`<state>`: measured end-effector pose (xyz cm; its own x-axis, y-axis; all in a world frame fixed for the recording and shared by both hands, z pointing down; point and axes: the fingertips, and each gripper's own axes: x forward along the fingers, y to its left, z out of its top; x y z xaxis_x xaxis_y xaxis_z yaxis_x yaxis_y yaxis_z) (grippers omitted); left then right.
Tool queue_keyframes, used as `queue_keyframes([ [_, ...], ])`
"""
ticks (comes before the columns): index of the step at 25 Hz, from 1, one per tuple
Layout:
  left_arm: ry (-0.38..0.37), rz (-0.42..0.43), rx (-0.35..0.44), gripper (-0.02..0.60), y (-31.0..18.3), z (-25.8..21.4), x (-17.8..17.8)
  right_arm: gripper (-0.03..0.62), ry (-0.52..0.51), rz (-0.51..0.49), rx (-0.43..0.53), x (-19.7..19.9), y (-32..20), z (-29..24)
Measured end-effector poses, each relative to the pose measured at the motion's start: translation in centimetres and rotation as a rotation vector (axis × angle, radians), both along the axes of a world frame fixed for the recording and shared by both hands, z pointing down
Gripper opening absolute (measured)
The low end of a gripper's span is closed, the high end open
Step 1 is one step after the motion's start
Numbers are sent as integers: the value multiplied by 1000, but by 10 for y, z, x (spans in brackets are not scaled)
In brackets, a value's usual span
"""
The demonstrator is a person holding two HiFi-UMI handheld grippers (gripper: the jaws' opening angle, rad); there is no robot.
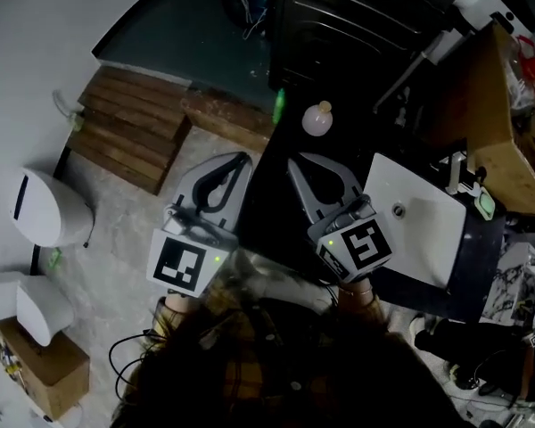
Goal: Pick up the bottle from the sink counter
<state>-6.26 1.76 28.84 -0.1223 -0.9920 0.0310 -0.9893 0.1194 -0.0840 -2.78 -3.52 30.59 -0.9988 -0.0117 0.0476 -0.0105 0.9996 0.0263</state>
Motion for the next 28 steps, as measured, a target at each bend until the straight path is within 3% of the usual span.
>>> queue_keyframes([
  [5, 11, 174, -16, 24, -43, 1, -11, 17, -1, 181, -9, -2, -39, -3],
  [17, 62, 507, -41, 23, -131, 16, -37, 17, 54, 512, -18, -15, -89, 4],
  [28, 72, 688, -115, 25, -162, 56, -48, 17, 94, 717, -59, -21, -100, 28],
])
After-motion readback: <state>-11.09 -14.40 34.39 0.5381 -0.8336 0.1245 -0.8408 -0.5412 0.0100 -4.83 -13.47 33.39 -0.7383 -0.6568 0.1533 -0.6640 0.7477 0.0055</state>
